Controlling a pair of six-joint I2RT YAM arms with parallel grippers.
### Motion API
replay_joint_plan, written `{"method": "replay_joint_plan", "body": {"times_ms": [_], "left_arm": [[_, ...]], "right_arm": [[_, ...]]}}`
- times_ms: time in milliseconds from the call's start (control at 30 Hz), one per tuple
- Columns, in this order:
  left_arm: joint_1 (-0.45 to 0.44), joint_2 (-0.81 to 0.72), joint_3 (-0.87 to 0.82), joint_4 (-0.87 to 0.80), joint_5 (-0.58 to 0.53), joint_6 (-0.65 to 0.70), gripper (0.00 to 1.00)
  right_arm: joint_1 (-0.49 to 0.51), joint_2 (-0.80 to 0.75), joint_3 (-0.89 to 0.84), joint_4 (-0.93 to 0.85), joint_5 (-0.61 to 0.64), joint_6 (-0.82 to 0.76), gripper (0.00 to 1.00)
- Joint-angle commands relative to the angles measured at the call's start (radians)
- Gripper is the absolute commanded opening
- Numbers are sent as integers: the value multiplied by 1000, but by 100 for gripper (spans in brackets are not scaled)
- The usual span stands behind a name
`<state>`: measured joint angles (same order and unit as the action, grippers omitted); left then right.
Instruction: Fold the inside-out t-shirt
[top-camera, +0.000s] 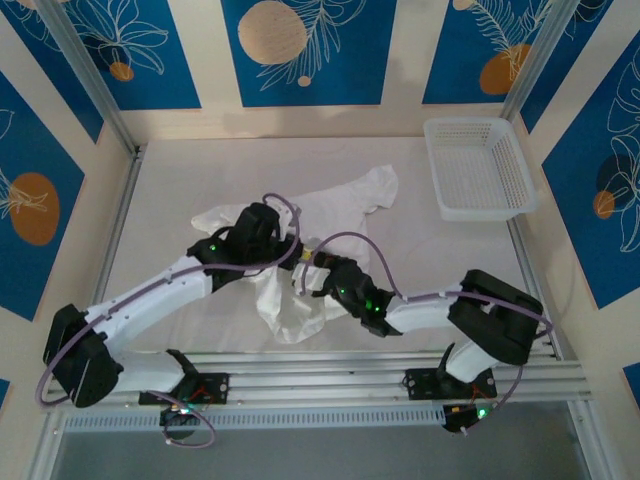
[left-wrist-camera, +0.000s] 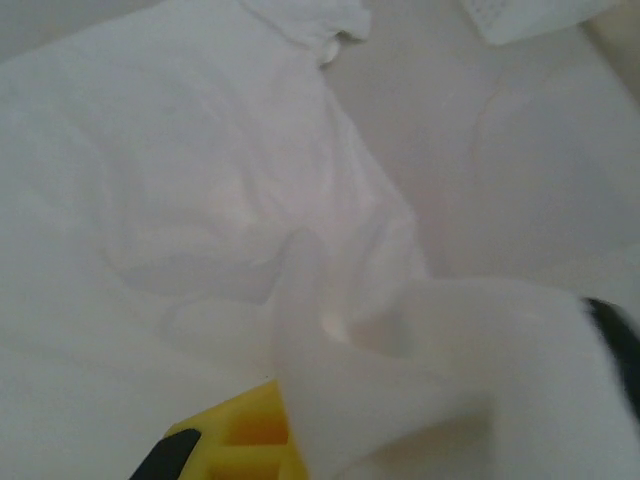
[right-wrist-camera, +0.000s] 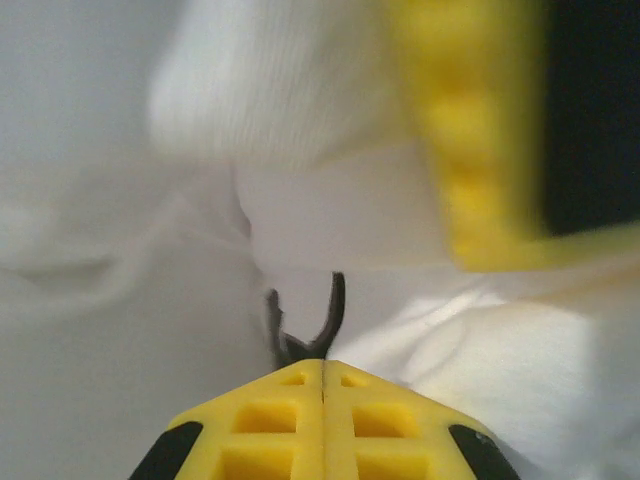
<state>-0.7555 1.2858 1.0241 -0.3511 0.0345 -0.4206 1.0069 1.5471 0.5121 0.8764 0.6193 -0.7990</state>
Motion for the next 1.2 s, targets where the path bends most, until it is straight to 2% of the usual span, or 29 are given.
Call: {"method": "replay_joint_plan", "body": {"times_ms": [0,100,200,267,333,433,500,567,633,700,767,867,1033,1100,1167], "left_arm": [[10,37,145,-82,152,-134,0],[11,56,225,-110,148,-178,0],[12,60,271,-124,131,-206,0],[12,55,294,-127,158,-215,0],[13,49,309,-120,206,-216,0],[12,32,323,-122,228,-202,0],[12,18,326,-128,216,-197,0],[12,7,324,-106,238,-194,0],[12,-1,321,-63,256,-214,0],[12,-2,328,-42,240,-236,0],[12,4,353,-44,216,-247,0],[12,25,401,-52,214,-247,0],[12,58,462,-100,173,-226,0],[12,60,478,-111,172,-214,0],[12,64,482,-83,236,-213,0]], "right_arm": [[-11,19,42,131,-27,-256,0],[36,44,94,30,-66,-207,0],[46,116,110,111,-26,-213,0],[33,127,133,89,-19,-168,0],[7,110,157,-8,-52,13,0],[-51,59,190,-262,-205,377,0],[-53,56,195,-301,-222,525,0],[-35,53,212,-344,-233,592,0],[-49,14,232,-394,-235,763,0],[-104,-43,213,-388,-350,949,0],[-134,-65,199,-360,-387,1097,0],[-127,-47,210,-372,-367,1184,0],[-108,10,183,-290,-405,1292,0],[-96,34,209,-336,-389,1309,0],[-100,52,265,-439,-360,1343,0]]}}
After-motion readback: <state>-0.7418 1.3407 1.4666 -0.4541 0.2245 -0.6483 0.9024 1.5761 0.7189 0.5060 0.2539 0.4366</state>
